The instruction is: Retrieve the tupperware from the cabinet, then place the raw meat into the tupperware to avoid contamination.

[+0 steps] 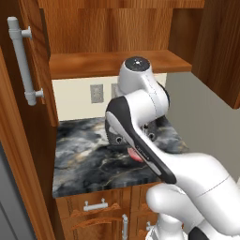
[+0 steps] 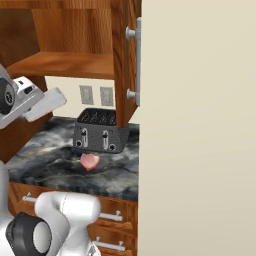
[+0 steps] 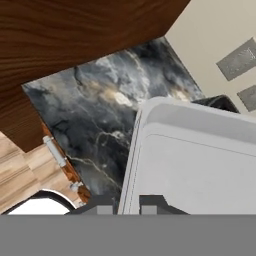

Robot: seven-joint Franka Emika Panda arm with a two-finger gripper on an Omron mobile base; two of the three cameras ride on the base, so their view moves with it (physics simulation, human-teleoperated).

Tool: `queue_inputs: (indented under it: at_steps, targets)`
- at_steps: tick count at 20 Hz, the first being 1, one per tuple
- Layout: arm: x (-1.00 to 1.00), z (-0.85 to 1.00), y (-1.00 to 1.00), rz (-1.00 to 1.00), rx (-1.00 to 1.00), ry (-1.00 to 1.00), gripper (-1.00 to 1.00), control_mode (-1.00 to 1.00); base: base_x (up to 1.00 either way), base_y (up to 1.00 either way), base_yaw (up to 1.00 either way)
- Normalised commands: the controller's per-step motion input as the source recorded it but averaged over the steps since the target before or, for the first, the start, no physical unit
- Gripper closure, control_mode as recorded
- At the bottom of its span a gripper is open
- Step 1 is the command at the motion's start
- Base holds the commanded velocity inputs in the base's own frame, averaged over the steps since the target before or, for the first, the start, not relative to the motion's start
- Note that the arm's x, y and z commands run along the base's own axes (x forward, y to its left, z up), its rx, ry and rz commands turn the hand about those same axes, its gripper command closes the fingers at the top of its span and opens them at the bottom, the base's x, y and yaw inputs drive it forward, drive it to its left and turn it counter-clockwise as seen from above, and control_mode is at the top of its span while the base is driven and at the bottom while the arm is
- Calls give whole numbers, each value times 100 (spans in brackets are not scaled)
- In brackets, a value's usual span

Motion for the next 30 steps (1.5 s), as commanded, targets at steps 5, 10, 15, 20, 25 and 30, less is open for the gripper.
queue_inputs:
  at_steps: [5, 10, 15, 20, 25, 30]
  targets:
    - [3, -46, 0, 12, 0, 1, 100, -100, 0, 0, 0]
    - [0, -36, 0, 14, 0, 0, 100, -100, 0, 0, 0]
    - [0, -34, 10, 18, 0, 2, 100, -100, 0, 0, 0]
    - [0, -30, 9, 18, 0, 3, 100, -100, 0, 0, 0]
    - [0, -27, 17, 18, 0, 4, 100, -100, 0, 0, 0]
    - [0, -24, 18, 18, 0, 7, 100, -100, 0, 0, 0]
